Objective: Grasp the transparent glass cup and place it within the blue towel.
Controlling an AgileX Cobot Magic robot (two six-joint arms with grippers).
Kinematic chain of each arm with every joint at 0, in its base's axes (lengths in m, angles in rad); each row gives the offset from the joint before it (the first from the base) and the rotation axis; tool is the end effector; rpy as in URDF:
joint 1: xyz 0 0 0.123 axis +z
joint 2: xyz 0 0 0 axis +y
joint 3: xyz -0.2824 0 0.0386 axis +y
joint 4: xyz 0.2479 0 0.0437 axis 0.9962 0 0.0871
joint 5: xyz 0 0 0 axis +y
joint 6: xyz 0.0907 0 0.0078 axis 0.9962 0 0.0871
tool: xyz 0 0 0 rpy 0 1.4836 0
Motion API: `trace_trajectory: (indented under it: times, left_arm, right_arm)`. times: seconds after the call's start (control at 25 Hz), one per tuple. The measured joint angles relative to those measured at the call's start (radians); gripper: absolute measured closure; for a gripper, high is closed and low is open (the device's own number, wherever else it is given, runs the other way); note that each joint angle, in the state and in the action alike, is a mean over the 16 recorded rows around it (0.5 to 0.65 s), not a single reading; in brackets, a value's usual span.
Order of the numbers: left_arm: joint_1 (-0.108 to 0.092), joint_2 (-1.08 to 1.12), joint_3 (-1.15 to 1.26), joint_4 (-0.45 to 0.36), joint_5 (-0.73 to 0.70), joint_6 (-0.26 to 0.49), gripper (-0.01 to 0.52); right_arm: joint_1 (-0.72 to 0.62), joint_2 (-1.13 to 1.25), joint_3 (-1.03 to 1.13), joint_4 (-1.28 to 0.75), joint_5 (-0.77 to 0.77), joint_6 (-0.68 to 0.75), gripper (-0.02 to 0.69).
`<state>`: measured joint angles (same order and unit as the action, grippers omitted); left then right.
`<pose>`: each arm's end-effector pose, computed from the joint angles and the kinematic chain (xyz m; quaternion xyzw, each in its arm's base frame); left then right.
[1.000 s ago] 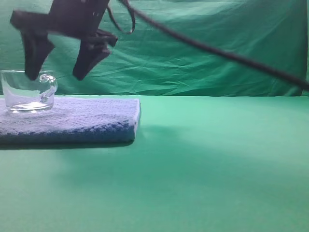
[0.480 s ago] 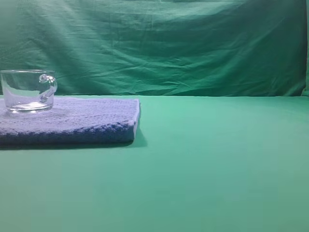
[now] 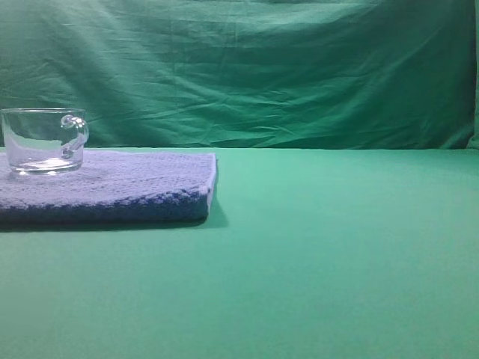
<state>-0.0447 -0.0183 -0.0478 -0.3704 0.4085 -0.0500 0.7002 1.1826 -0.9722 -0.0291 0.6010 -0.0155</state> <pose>0.0485 -0.0153 0.1957 -0.0911 0.7776 -0.1895 0.5926 0.1910 0.1590 0.3296 -0.3264 0.8512 0.1262 0.3911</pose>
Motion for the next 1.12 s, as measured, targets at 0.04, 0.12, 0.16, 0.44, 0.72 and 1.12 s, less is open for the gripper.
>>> trace_trajectory:
  times: [0.04,0.12,0.16,0.44,0.72,1.12]
  left_arm:
    - [0.0,0.0,0.0,0.0,0.0,0.0,0.514]
    - [0.0,0.0,0.0,0.0,0.0,0.0,0.514]
    - [0.0,0.0,0.0,0.0,0.0,0.0,0.514]
    - [0.0,0.0,0.0,0.0,0.0,0.0,0.514]
    - [0.0,0.0,0.0,0.0,0.0,0.0,0.514]
    - [0.0,0.0,0.0,0.0,0.0,0.0,0.514]
  right_arm:
    - [0.0,-0.031,0.027,0.0,0.002,0.002,0.665]
    - [0.0,-0.089,0.072,-0.001,0.02,0.009,0.665]
    - [0.0,-0.116,0.09,-0.002,0.033,0.013,0.665]
    - [0.0,-0.267,0.15,-0.028,0.125,0.049,0.665]
    - [-0.012,-0.409,0.164,-0.069,0.135,0.079,0.665]
    - [-0.2,-0.718,0.344,-0.099,-0.055,0.083,0.665]
